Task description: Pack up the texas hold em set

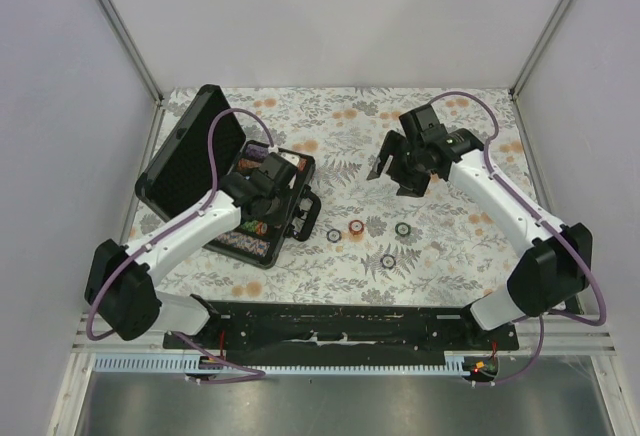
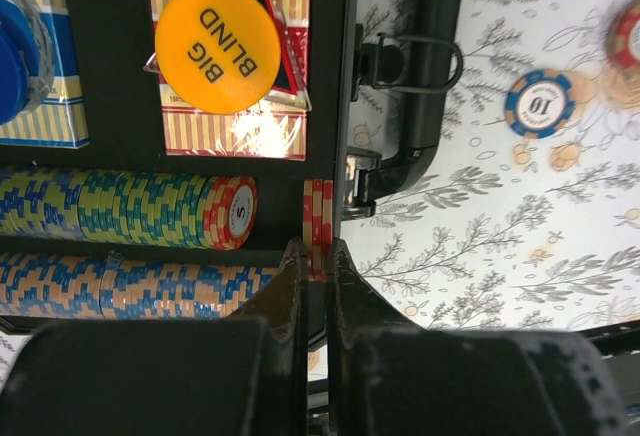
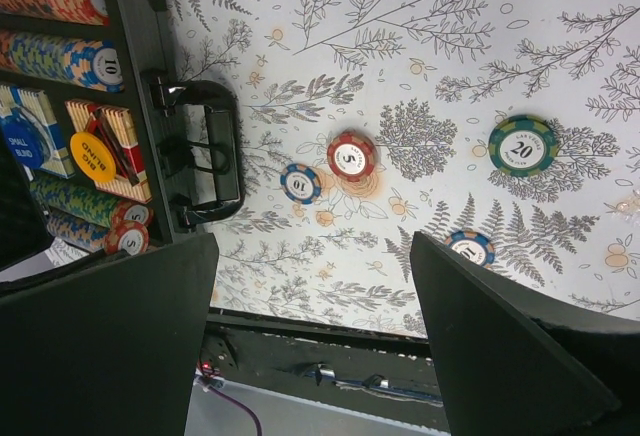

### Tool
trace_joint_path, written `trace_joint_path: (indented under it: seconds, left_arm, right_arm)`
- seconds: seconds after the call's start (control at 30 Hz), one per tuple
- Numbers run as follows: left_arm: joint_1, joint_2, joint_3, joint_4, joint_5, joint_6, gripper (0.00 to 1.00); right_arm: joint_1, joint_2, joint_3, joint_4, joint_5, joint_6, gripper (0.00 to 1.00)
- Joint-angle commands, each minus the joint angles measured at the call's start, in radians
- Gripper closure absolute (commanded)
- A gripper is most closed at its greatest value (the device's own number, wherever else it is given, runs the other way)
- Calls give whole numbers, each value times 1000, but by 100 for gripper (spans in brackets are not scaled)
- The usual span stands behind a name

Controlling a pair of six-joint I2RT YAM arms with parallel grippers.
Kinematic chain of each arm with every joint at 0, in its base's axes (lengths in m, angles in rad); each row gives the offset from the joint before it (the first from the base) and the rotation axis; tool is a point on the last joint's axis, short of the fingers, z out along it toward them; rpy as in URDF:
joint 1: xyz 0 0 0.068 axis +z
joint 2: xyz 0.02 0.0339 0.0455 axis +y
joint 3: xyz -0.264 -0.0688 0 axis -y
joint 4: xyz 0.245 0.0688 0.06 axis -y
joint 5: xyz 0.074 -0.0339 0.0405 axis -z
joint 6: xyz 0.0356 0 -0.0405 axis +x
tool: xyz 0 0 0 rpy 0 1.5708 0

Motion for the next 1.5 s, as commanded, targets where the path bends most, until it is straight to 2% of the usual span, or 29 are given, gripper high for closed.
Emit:
trace_joint_path:
  seconds: [0.0, 0.43, 0.87, 1.03, 1.13, 1.37, 1.47]
  left_arm:
    - [14, 27, -5, -21, 0, 66, 98]
    - [30, 109, -14, -81, -98, 65, 98]
    - [77, 145, -5, -59, -75, 91, 98]
    - [85, 147, 5, -68, -112, 95, 86]
    - [85, 153, 8, -73, -127, 98, 74]
    - [83, 132, 14, -85, -138, 94, 66]
    - [83, 115, 15, -91, -152, 91, 66]
  right_arm:
    - [-4, 17, 1, 20, -18, -25, 14]
    - [-4, 66, 7, 22, -39, -18, 14]
    - [-5, 122, 47, 25, -68, -20, 15]
    - [-4, 128, 54, 25, -71, -24, 15]
    - [-4, 134, 55, 28, -73, -26, 15]
    - [-4, 149, 61, 26, -88, -31, 15]
    - [-5, 154, 63, 29, -94, -34, 15]
